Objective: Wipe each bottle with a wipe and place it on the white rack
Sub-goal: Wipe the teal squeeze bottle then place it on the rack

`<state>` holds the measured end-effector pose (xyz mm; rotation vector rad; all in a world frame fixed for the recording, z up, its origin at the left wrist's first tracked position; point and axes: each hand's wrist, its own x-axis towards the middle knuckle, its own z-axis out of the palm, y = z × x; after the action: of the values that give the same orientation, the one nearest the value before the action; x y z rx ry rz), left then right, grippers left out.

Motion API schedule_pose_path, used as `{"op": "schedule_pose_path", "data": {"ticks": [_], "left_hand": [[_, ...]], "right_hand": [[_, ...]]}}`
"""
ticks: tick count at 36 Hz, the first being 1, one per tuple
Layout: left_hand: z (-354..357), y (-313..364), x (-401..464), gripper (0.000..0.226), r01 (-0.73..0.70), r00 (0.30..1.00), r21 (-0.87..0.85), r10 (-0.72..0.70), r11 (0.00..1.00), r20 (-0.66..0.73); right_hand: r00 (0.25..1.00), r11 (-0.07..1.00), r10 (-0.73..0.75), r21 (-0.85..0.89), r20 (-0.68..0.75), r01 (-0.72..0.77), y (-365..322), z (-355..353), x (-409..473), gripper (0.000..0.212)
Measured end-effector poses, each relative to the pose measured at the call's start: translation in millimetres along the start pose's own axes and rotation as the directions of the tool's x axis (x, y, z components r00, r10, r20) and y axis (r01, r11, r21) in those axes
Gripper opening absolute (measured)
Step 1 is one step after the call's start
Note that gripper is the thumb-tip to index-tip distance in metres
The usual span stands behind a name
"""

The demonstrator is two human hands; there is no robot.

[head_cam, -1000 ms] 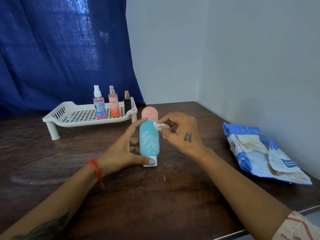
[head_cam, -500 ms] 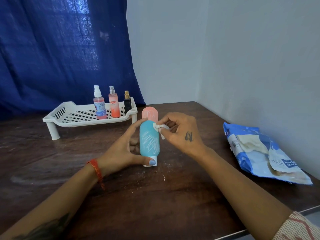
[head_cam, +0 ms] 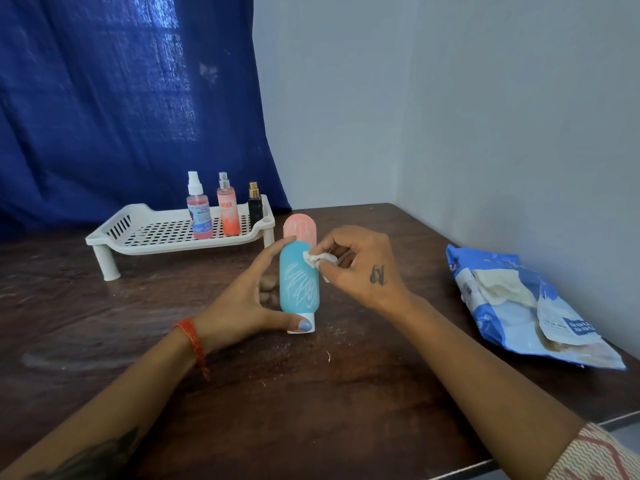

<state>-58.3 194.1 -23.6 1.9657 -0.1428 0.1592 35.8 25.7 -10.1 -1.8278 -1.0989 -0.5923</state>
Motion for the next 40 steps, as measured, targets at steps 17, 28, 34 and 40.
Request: {"op": "schedule_pose_path", "data": {"ticks": [17,28,34,40], "left_hand": [[1.8,1.5,0.2,0.104,-0.015,1.0,0.0,0.015,1.0,-0.022],[0.5,1.6,-1.4,0.111,-0.036,0.998,0.026,0.037,0.999,-0.046],[1.5,5.2,-2.0,0.105,-0.037,0.998,0.04,0.039,0.999,-0.056],[0.3,2.7,-1.0,0.115,-0.025,0.999,0.042,0.027,0.999,-0.047]], "right_hand": [[0.991,0.994,-0.11,0.031,0.077,0.108,-1.8,1.1,-0.8,0.022],[0.994,0.994,-0.106,-0.023,0.027,0.107,1.2,3.1,-1.5,0.02],[0.988,0.989,-0.134,0.068,0.078,0.129,-2.5,3.3,-1.7,0.022],[0.993,0.995,-0.104,0.009,0.059,0.103,0.7,1.8,-1.9,0.02]]}}
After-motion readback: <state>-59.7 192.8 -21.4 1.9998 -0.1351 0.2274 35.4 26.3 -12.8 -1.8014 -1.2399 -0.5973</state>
